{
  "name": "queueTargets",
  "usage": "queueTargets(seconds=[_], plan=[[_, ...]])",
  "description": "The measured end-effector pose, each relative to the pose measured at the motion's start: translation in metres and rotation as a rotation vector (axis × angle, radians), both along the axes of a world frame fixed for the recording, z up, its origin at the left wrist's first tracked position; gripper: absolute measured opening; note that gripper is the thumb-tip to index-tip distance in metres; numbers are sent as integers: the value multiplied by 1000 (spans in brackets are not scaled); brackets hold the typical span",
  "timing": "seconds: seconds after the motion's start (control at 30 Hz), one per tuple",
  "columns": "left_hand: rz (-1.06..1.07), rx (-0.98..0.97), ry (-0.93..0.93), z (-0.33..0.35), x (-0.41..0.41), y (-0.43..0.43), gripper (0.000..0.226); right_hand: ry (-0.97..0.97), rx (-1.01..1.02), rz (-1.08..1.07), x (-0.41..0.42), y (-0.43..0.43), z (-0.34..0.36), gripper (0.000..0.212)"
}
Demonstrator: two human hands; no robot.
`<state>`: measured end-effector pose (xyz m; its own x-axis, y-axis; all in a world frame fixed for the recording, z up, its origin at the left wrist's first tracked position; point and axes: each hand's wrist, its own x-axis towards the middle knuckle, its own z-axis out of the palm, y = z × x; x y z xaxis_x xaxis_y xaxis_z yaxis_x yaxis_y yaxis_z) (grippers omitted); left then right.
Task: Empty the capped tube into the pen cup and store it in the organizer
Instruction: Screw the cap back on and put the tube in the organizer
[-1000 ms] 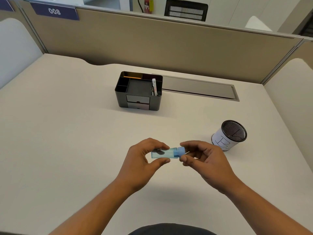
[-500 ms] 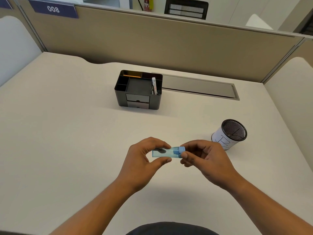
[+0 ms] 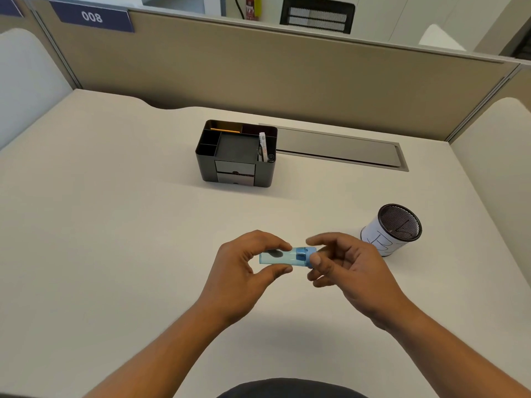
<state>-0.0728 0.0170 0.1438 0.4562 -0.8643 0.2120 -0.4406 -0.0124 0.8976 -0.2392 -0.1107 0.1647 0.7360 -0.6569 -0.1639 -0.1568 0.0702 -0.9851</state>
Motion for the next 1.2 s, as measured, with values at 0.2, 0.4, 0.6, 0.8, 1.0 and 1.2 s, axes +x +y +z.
queueTargets(seconds=[0.2,0.4,0.6,0.8,1.0,1.2], plan=[[-21,-27,5,-2,-1,1,27,23,-57,52,-5,-1,5,28],[-13,-39,-8,-3,-4,2,27,43,-84,42,-7,1,0,16],[-16,2,-93,3,1,1,26,42,-125,62,0,-3,-5,12],[-4,107,-303,7,4,-8,33,23,-202,41,2,-9,-14,11],[86,175,-294,-6,15,-16,29,214,-305,32,-1,-20,-57,35],[200,229,-338,-9,68,-59,31,622,-783,173,-25,-40,-136,62]])
